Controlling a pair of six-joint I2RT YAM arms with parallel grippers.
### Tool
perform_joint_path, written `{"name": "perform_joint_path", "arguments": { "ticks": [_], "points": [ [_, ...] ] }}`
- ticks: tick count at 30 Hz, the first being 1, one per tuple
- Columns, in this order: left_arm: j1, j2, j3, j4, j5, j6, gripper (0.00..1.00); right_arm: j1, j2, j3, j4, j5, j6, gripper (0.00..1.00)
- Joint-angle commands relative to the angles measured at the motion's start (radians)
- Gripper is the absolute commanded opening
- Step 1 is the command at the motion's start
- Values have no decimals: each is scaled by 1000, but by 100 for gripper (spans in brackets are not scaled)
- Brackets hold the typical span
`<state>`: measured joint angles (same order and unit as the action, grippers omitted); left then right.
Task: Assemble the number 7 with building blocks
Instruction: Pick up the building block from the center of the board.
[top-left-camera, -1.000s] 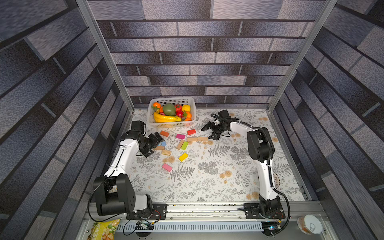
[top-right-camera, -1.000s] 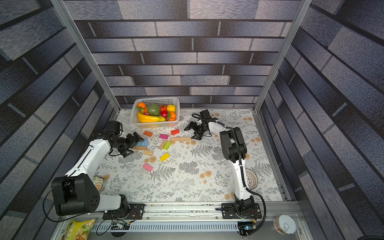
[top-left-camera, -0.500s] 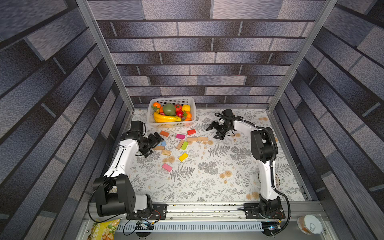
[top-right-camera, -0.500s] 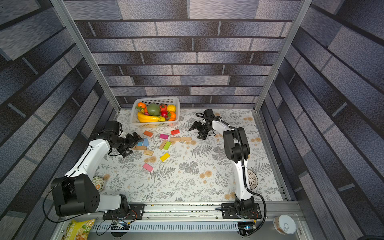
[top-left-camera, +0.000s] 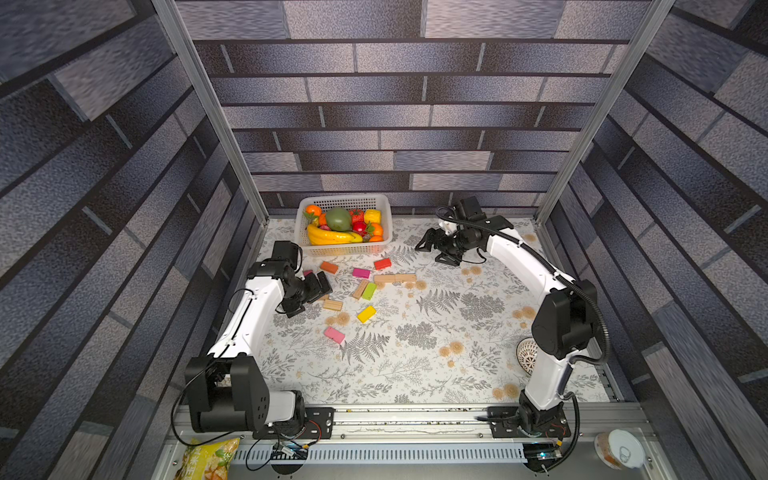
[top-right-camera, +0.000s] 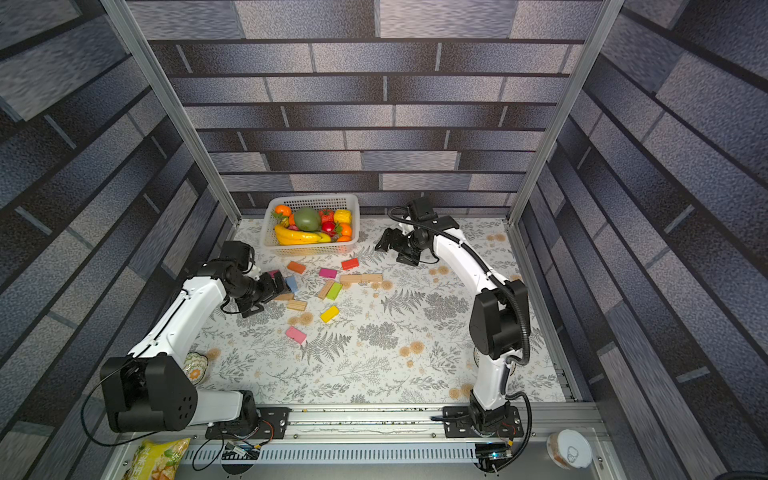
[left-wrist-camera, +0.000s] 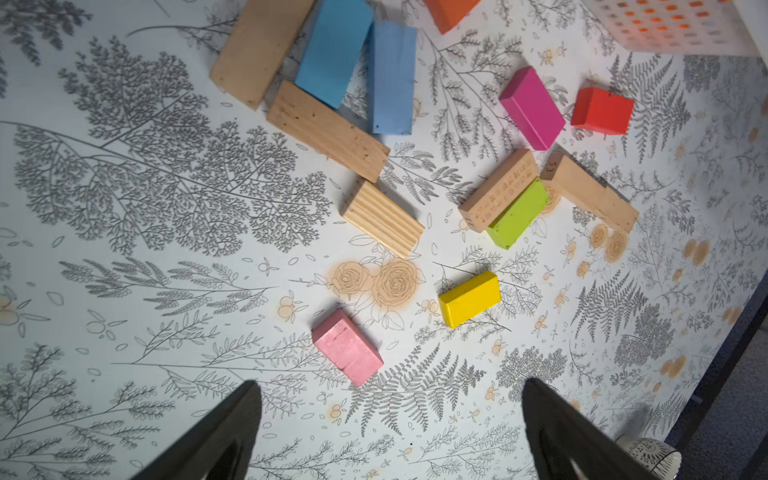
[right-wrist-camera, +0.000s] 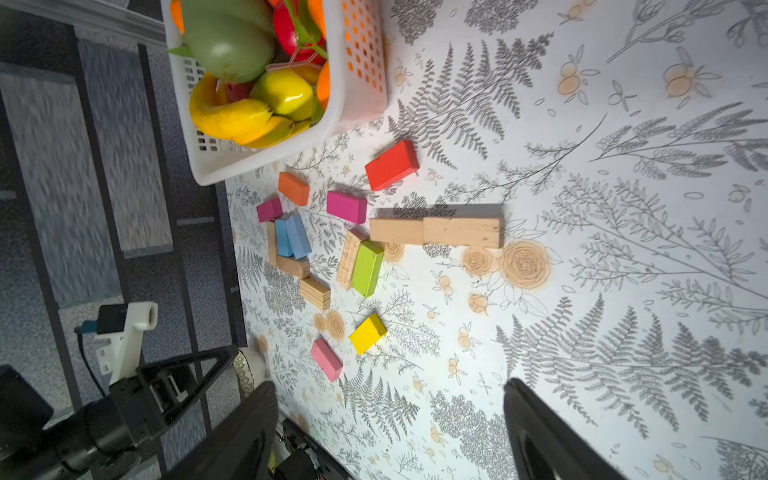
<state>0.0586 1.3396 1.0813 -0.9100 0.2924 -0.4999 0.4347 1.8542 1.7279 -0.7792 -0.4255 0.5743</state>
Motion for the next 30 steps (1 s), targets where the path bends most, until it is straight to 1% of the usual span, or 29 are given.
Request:
{"name": "perform_joint_path", "arguments": {
  "ticks": [1, 4, 6, 10, 14, 16, 18, 24, 26, 27, 30],
  "points": [
    [63, -50, -62, -20, 51, -104, 100, 50, -14, -21, -57, 61, -35, 86],
    [142, -54, -106, 11, 104, -168, 100, 91, 0, -5, -57, 67, -24, 85],
    [166, -42, -113, 18, 116, -190, 100, 113, 5, 4, -51, 70, -13, 85],
    [175, -21, -108, 22, 98, -222, 100, 133, 4, 4, -35, 69, 13, 84],
    [220, 19, -110, 56, 115, -288, 97, 140, -4, -7, -26, 64, 25, 84],
    [225, 53, -91, 69, 95, -302, 94, 140, -9, -17, -19, 63, 29, 84],
    [226, 98, -54, 71, 68, -298, 91, 141, -12, -26, -14, 62, 34, 84],
    [229, 252, 59, 54, 22, -296, 89, 141, -20, -47, -9, 66, 39, 84],
    [228, 302, 110, 44, -17, -281, 87, 141, -21, -53, -6, 67, 41, 84],
    [226, 331, 144, 26, -39, -260, 86, 141, -21, -56, -4, 67, 42, 84],
    [212, 430, 281, -55, -123, -115, 84, 141, -21, -63, -1, 65, 41, 84]
  ]
}}
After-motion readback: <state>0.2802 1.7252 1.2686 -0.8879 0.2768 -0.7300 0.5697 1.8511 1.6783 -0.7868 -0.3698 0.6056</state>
